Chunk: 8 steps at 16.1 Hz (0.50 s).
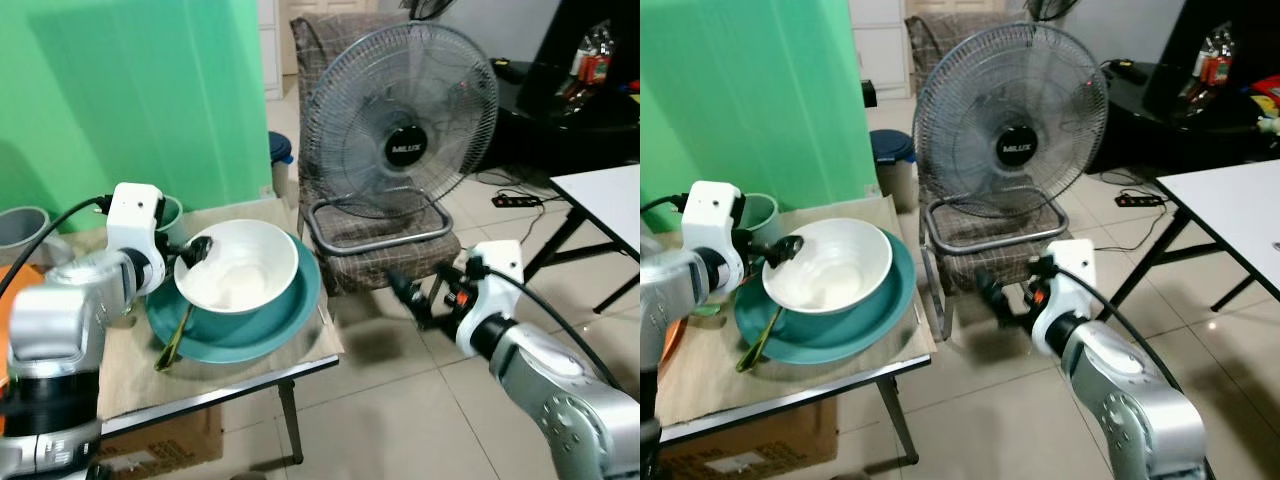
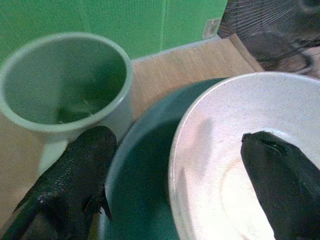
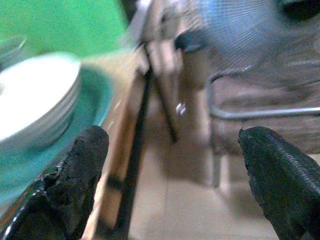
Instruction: Setting the table
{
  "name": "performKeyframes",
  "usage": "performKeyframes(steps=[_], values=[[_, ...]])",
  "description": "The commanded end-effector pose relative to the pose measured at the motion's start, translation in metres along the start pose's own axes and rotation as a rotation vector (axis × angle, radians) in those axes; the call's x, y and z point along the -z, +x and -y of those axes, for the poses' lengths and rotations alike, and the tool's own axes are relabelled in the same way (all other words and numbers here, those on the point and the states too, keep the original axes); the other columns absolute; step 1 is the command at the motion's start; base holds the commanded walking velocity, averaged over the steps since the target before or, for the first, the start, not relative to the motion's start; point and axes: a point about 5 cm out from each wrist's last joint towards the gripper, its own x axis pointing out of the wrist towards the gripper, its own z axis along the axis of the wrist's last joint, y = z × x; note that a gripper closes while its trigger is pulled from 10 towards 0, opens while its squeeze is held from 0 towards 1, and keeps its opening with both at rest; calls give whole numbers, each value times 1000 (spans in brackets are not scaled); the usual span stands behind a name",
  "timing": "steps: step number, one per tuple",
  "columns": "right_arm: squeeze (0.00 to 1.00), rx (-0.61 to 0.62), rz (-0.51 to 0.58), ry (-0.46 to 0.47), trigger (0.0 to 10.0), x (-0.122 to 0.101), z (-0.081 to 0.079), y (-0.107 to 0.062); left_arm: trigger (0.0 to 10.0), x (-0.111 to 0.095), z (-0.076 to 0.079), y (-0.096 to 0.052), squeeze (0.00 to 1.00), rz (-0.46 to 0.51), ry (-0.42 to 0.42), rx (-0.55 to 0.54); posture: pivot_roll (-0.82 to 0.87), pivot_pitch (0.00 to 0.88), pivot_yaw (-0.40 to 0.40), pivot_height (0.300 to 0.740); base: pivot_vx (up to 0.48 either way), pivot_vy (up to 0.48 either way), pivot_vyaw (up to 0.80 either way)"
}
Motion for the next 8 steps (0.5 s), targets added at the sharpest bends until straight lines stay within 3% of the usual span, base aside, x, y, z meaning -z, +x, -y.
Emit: performKeyframes(steps=[1,4,7,8], values=[[0,-76,-50,-17,10000,3,-9,-4,10000,0,0,0,0,-36,-59,44,81,0,7,740,0,0,0],[0,-158,-98,-42,10000,7,-18,-13,10000,6,0,0,0,-102,-123,85,79,0,9,740,0,0,0],[0,-260,-131,-63,10000,6,-27,-23,10000,19,5,-1,0,-199,-127,114,78,0,13,740,0,0,0],[0,-281,-138,-67,10000,6,-29,-25,5333,22,5,-1,0,-211,-134,114,77,0,20,740,0,0,0]])
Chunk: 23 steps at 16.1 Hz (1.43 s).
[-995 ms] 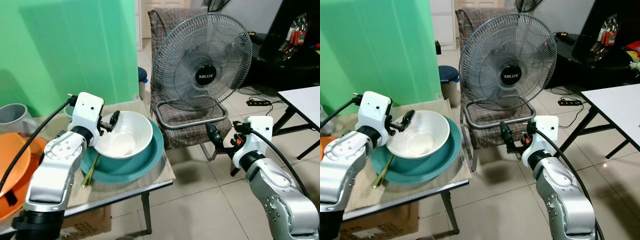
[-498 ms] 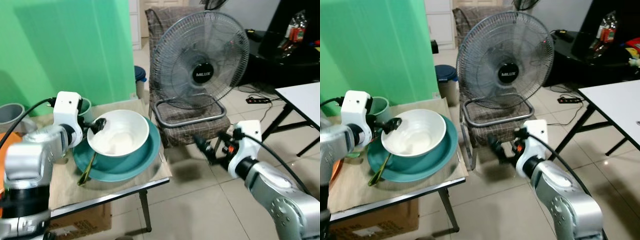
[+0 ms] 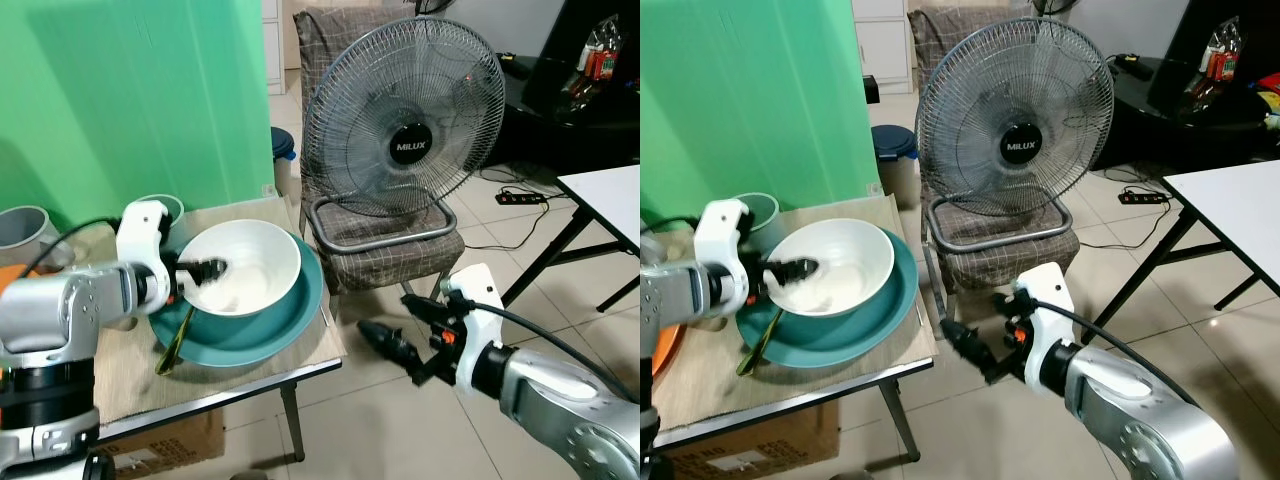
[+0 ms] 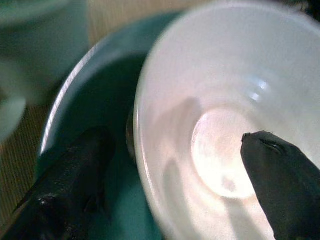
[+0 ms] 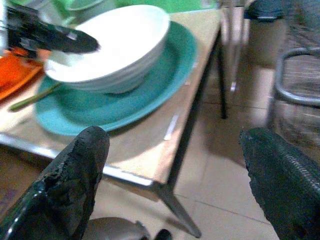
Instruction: Setting the table
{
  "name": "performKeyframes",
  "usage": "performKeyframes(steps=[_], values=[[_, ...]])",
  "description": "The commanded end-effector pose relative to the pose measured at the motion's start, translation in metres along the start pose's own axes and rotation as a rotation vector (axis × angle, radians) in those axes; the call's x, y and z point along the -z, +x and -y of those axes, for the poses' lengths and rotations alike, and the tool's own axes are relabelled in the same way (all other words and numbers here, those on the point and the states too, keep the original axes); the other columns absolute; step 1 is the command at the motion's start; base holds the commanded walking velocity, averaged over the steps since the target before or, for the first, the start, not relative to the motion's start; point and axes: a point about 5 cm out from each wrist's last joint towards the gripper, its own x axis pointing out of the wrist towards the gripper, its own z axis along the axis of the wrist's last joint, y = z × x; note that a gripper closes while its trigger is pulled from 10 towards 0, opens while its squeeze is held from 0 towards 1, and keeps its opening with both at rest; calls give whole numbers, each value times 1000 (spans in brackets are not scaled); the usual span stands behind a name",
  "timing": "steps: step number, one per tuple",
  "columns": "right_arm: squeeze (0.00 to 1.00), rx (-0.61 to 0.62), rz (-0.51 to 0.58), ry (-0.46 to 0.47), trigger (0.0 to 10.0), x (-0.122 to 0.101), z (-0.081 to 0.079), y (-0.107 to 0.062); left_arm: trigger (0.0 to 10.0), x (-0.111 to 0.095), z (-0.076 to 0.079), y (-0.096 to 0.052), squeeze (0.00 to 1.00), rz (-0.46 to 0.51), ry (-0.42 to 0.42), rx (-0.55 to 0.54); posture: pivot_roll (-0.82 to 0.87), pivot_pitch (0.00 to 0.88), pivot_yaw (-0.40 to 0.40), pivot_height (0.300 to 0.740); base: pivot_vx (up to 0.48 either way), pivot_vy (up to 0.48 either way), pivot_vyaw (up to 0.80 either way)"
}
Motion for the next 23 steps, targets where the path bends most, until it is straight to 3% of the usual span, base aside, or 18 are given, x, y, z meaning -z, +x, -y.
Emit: performKeyframes(steps=[1,2,3,7,11,23], values=[[0,-27,-17,-1,10000,1,-5,-2,2157,0,2,-1,0,-8,4,10,77,0,20,740,0,0,0],[0,-32,-19,0,10000,2,-5,-3,2157,1,2,0,0,-12,1,8,76,0,25,740,0,0,0],[0,-48,-32,-1,10000,3,-8,-4,0,1,0,0,0,-18,-8,-4,75,0,26,740,0,0,0],[0,-89,-60,-3,10000,7,-11,-8,0,-1,-5,0,0,-2,-35,-27,79,0,25,740,0,0,0],[0,-142,-49,-35,10000,4,-12,-10,0,0,-10,3,0,26,-136,-53,85,0,14,740,0,0,0],[0,-236,22,-67,10000,-1,-18,-15,0,-5,-10,5,0,60,-173,-67,92,0,21,740,0,0,0]])
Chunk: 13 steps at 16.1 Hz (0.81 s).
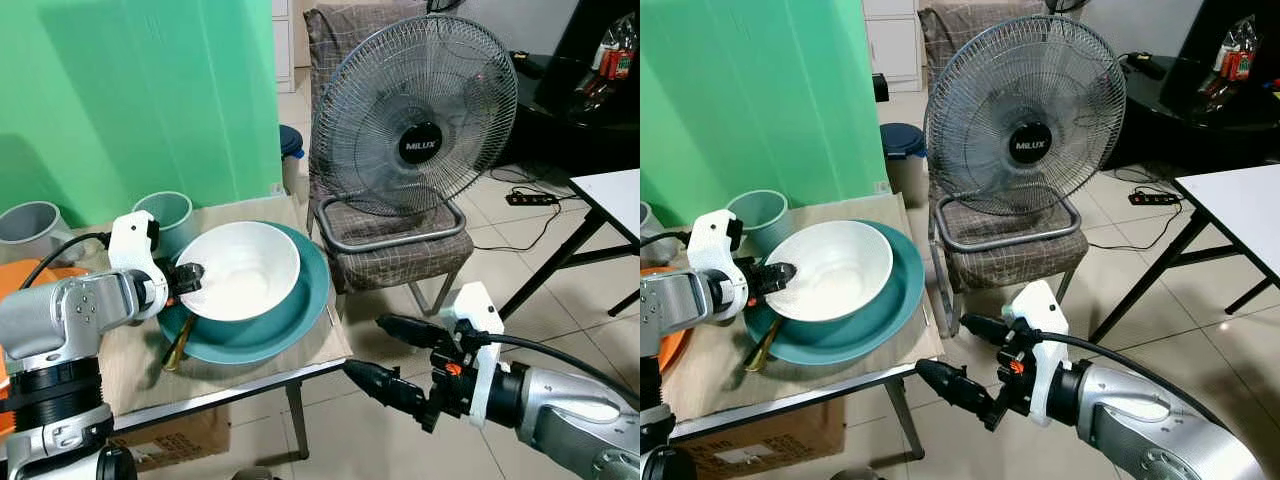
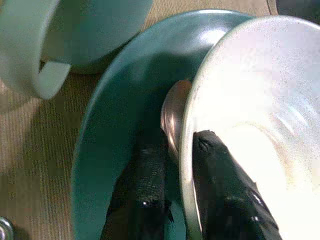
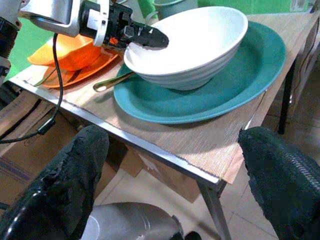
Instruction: Setting the table
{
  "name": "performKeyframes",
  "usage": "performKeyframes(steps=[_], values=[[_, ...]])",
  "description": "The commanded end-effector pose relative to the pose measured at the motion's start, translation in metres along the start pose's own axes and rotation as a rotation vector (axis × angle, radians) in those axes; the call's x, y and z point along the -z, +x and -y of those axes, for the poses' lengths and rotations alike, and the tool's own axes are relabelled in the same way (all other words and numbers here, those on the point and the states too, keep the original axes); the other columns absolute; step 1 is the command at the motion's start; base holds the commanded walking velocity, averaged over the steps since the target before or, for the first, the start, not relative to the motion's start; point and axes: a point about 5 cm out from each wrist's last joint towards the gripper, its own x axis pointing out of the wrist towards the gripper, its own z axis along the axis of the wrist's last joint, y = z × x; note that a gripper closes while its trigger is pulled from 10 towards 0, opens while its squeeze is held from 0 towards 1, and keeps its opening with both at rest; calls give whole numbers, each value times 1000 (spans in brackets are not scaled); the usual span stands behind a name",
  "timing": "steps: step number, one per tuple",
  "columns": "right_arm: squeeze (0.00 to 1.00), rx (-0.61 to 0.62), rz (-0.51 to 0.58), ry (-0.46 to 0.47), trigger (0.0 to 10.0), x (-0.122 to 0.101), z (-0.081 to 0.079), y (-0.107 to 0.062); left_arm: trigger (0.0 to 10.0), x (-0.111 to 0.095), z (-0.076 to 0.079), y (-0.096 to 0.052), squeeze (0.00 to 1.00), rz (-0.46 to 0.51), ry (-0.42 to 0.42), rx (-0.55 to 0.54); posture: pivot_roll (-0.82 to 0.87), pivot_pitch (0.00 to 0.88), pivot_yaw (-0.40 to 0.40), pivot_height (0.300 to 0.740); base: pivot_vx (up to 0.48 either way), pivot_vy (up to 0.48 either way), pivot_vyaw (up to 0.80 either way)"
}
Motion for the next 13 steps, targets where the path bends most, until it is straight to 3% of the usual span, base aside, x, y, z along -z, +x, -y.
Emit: performKeyframes(steps=[1,9,13], values=[[0,3,12,-15,10000,-2,0,-1,0,-5,0,-1,0,21,0,-11,92,0,21,740,0,0,0],[0,57,35,-46,10000,-6,8,0,0,-19,7,2,0,100,-7,23,86,0,32,740,0,0,0],[0,106,74,-63,10000,-10,14,-2,0,-31,24,1,0,194,-59,151,89,0,36,740,0,0,0]])
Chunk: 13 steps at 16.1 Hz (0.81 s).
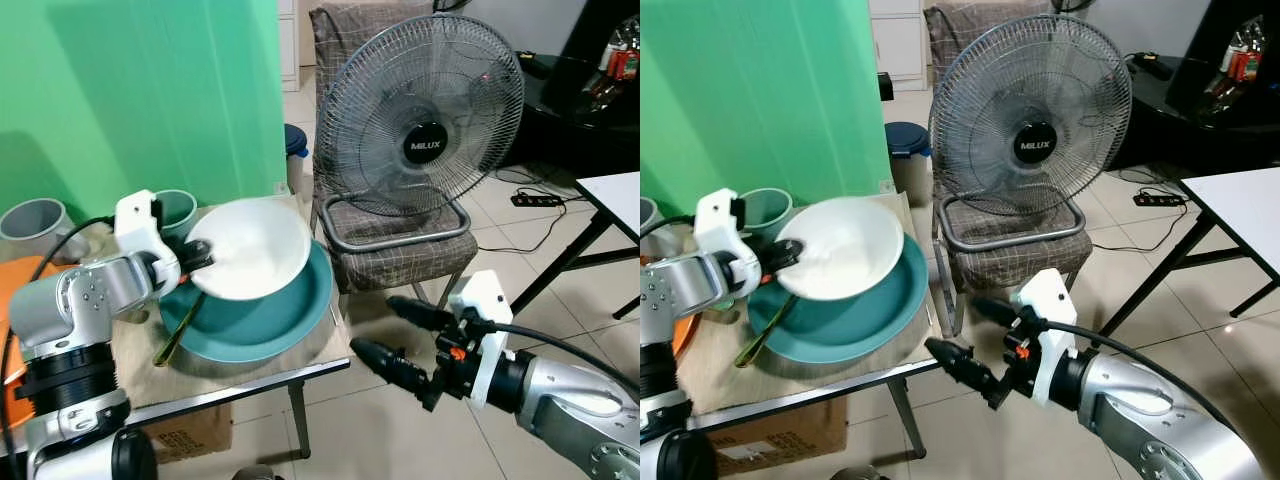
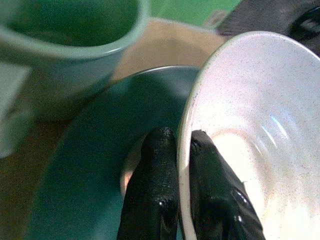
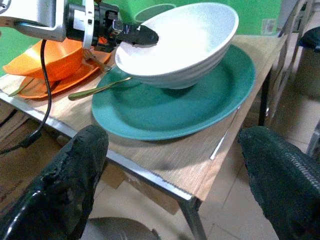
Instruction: Setting the table
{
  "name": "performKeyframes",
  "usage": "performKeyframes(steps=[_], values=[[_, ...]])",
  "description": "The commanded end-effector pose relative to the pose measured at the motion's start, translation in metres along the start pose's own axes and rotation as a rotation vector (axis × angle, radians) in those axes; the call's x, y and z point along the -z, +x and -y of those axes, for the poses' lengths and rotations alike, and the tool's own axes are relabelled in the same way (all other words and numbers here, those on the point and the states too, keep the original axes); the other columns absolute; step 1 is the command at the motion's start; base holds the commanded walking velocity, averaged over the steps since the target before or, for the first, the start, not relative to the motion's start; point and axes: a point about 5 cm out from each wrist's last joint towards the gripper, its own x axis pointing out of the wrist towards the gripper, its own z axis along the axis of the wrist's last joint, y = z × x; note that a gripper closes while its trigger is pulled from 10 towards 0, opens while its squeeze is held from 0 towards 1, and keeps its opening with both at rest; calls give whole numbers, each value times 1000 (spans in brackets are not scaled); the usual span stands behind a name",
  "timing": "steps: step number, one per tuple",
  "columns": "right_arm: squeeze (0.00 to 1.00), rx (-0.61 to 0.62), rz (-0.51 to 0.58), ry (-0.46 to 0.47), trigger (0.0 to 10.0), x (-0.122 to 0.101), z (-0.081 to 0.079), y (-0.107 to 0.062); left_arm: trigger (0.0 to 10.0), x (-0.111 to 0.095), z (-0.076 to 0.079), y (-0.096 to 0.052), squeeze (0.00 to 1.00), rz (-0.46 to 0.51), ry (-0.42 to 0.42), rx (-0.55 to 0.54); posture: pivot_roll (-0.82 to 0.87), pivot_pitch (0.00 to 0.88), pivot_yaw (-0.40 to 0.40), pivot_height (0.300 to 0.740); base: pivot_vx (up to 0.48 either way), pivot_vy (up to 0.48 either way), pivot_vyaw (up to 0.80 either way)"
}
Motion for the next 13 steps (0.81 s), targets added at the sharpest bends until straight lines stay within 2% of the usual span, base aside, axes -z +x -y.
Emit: performKeyframes(steps=[1,3,6,8,9,10,12,13], values=[[0,30,32,-15,10000,-6,5,-2,0,-14,11,-4,0,72,3,68,88,0,38,740,0,0,0],[0,62,107,-10,10000,-15,7,-6,0,-13,28,-5,0,103,-2,177,86,0,40,740,0,0,0],[0,146,210,-68,10000,-27,10,-10,0,-17,45,-11,0,194,92,259,80,0,40,740,0,0,0],[0,403,410,-114,10000,-50,25,-18,0,-29,68,-17,0,373,224,280,71,0,37,740,0,0,0],[0,508,469,-77,10000,-56,32,-21,0,-33,79,-17,0,434,272,284,66,0,36,740,0,0,0],[0,554,475,-66,10000,-56,35,-22,0,-35,85,-17,0,465,308,287,55,0,36,740,0,0,0],[0,758,498,-54,10000,-55,51,-31,0,-37,113,-16,0,554,383,356,30,0,37,740,0,0,-666],[0,826,483,-101,10000,-56,55,-34,0,-37,116,-13,0,600,419,329,12,0,37,740,0,0,-675]])
